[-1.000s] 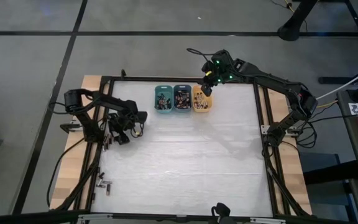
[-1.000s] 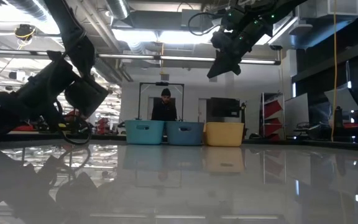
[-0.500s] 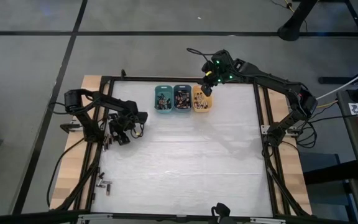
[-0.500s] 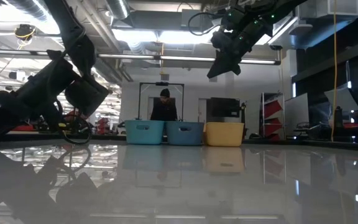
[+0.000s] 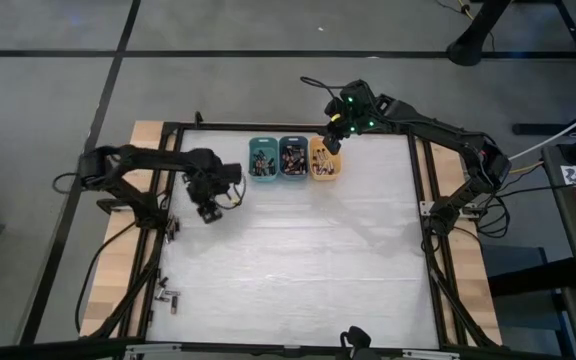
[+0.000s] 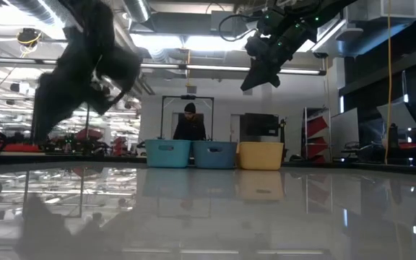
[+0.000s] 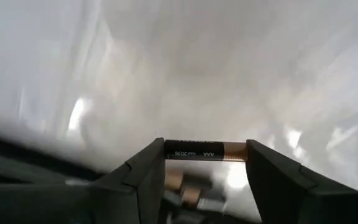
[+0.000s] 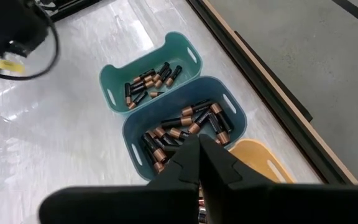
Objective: Sort batteries
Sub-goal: Put the brown battery into the green bin
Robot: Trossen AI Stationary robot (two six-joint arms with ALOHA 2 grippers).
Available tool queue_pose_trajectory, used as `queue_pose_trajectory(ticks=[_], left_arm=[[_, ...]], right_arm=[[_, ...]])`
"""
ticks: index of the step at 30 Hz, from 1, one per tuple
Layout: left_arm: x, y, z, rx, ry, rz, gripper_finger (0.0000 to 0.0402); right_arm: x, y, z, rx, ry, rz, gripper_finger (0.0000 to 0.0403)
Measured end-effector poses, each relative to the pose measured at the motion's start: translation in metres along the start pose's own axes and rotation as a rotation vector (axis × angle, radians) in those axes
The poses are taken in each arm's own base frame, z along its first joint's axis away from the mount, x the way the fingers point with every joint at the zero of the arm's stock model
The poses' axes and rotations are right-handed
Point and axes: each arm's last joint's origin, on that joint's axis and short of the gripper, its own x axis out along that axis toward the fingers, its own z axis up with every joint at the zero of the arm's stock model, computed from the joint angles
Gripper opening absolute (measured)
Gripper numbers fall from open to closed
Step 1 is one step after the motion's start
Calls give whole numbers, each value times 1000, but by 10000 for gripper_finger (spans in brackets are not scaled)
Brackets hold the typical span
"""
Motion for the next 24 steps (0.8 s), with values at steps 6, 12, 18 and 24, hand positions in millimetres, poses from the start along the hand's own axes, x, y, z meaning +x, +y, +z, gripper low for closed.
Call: queue_pose_trajectory(ticks=[6,12,18,24], left_arm=[[-51,-2,22,5,-493,-115,187],[-76,22,63,-105,-892,-137,187],[-62,49,98,-175,-947,-198,187],[-46,57,114,-215,-915,-202,222]], right_arm=[[0,0,0,30,0,0,0],[0,0,0,83,0,0,0],[0,0,0,136,0,0,0],[3,12,0,136,8,4,0]])
